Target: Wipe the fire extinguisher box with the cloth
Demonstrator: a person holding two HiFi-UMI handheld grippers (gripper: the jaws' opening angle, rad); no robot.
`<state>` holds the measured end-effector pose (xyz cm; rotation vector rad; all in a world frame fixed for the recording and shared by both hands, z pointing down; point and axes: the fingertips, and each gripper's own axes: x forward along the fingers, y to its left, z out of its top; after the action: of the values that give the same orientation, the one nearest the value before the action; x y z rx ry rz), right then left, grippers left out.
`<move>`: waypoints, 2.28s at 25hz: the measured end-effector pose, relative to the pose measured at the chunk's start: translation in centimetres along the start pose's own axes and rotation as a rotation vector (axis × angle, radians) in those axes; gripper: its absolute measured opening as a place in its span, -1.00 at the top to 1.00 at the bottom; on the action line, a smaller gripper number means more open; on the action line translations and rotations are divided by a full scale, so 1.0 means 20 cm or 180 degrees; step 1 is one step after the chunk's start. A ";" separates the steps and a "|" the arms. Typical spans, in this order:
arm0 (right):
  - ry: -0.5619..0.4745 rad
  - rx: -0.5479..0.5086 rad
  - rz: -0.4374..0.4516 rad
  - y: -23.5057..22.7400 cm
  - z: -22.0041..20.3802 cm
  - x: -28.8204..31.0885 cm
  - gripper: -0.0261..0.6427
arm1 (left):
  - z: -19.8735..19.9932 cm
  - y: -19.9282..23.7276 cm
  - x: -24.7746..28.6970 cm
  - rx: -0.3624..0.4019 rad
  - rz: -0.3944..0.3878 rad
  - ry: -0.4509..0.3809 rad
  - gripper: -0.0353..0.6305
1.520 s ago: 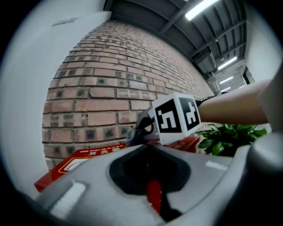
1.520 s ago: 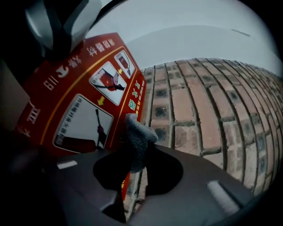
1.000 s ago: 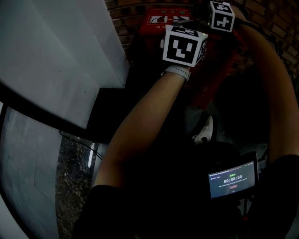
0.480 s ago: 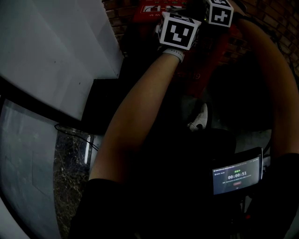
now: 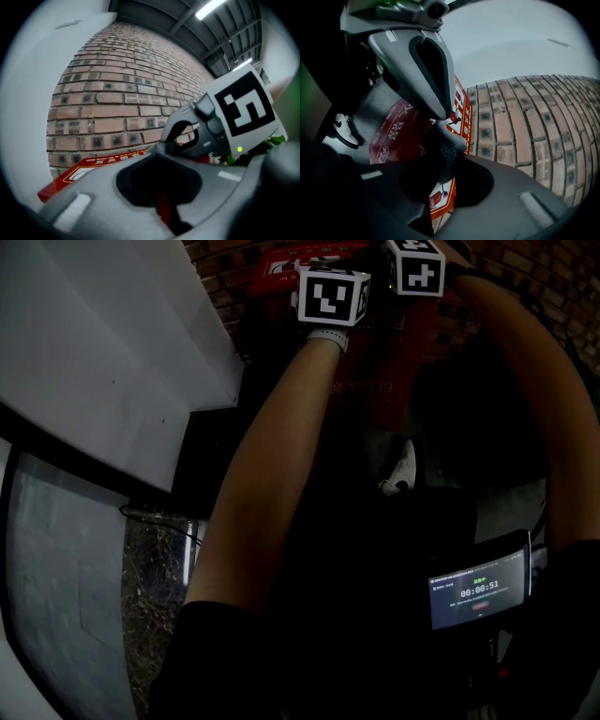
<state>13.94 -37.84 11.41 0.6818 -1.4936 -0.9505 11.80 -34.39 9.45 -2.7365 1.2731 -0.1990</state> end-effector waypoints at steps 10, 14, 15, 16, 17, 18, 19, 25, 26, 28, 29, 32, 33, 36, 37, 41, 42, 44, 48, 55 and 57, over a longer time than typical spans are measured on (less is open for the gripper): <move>-0.0079 -0.0133 0.0033 0.10 0.09 -0.17 0.74 | 0.01 0.01 0.02 -0.0134 -0.0003 0.0045 0.89; -0.0124 -0.0200 -0.0022 0.12 0.13 -0.22 0.73 | 0.01 0.03 0.01 -0.0086 0.0047 0.0072 0.89; -0.0110 -0.0212 -0.0046 0.12 0.12 -0.23 0.73 | 0.00 0.03 0.01 -0.0057 0.0069 0.0097 0.89; -0.0086 -0.0222 -0.0077 0.12 0.11 -0.24 0.73 | 0.00 0.02 0.01 -0.0020 0.0095 0.0132 0.89; -0.0062 -0.0228 -0.0122 0.10 0.09 -0.26 0.73 | 0.00 0.02 0.01 0.0019 0.0129 0.0169 0.89; -0.0042 -0.0218 -0.0178 0.07 0.08 -0.27 0.73 | 0.00 0.01 0.01 0.0056 0.0167 0.0198 0.89; -0.0026 -0.0193 -0.0238 0.03 0.06 -0.28 0.73 | 0.00 0.01 0.01 0.0088 0.0201 0.0212 0.89; 0.0252 0.0008 -0.0497 -0.13 -0.18 -0.26 0.73 | 0.08 -0.16 0.01 0.0228 0.0089 0.0044 0.89; 0.0308 0.0030 -0.0524 -0.16 -0.23 -0.24 0.72 | 0.11 -0.18 0.01 0.0267 0.0090 0.0004 0.89; 0.0387 0.0098 -0.0557 -0.21 -0.31 -0.20 0.72 | 0.15 -0.18 0.03 0.0378 0.0149 -0.0053 0.89; 0.0411 0.0139 -0.0561 -0.22 -0.35 -0.17 0.72 | 0.16 -0.18 0.03 0.0415 0.0182 -0.0076 0.89; 0.0412 0.0186 -0.0543 -0.23 -0.40 -0.09 0.72 | 0.19 -0.18 0.07 0.0451 0.0216 -0.0140 0.89; 0.0410 0.0171 -0.0529 -0.22 -0.40 -0.05 0.72 | 0.18 -0.18 0.08 0.0409 0.0225 -0.0137 0.89; 0.0419 0.0154 -0.0503 -0.22 -0.42 0.06 0.72 | 0.16 -0.13 0.10 0.0178 0.0269 -0.0129 0.89; 0.0417 0.0162 -0.0504 -0.23 -0.42 0.10 0.72 | 0.17 -0.13 0.10 0.0170 0.0276 -0.0150 0.89; 0.0457 0.0150 -0.0527 -0.28 -0.43 0.21 0.72 | 0.19 -0.16 0.12 0.0247 0.0203 -0.0223 0.89; 0.0475 0.0153 -0.0534 -0.29 -0.44 0.24 0.72 | 0.19 -0.16 0.12 0.0238 0.0183 -0.0224 0.89; 0.0522 0.0180 -0.0549 -0.31 -0.46 0.27 0.72 | 0.18 -0.15 0.12 0.0213 0.0148 -0.0230 0.89; 0.0584 0.0190 -0.0440 -0.29 -0.50 0.32 0.72 | 0.19 -0.16 0.12 0.0261 0.0141 -0.0248 0.89; 0.0499 0.0198 -0.0257 -0.23 -0.47 0.28 0.73 | 0.17 -0.16 0.11 0.0256 0.0146 -0.0236 0.89; 0.0464 0.0216 -0.0211 -0.20 -0.46 0.25 0.73 | 0.17 -0.16 0.11 0.0241 0.0145 -0.0226 0.89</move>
<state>21.78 -45.71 10.31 0.8369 -1.3864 -0.8839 16.17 -33.97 6.85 -2.6242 1.2807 -0.1413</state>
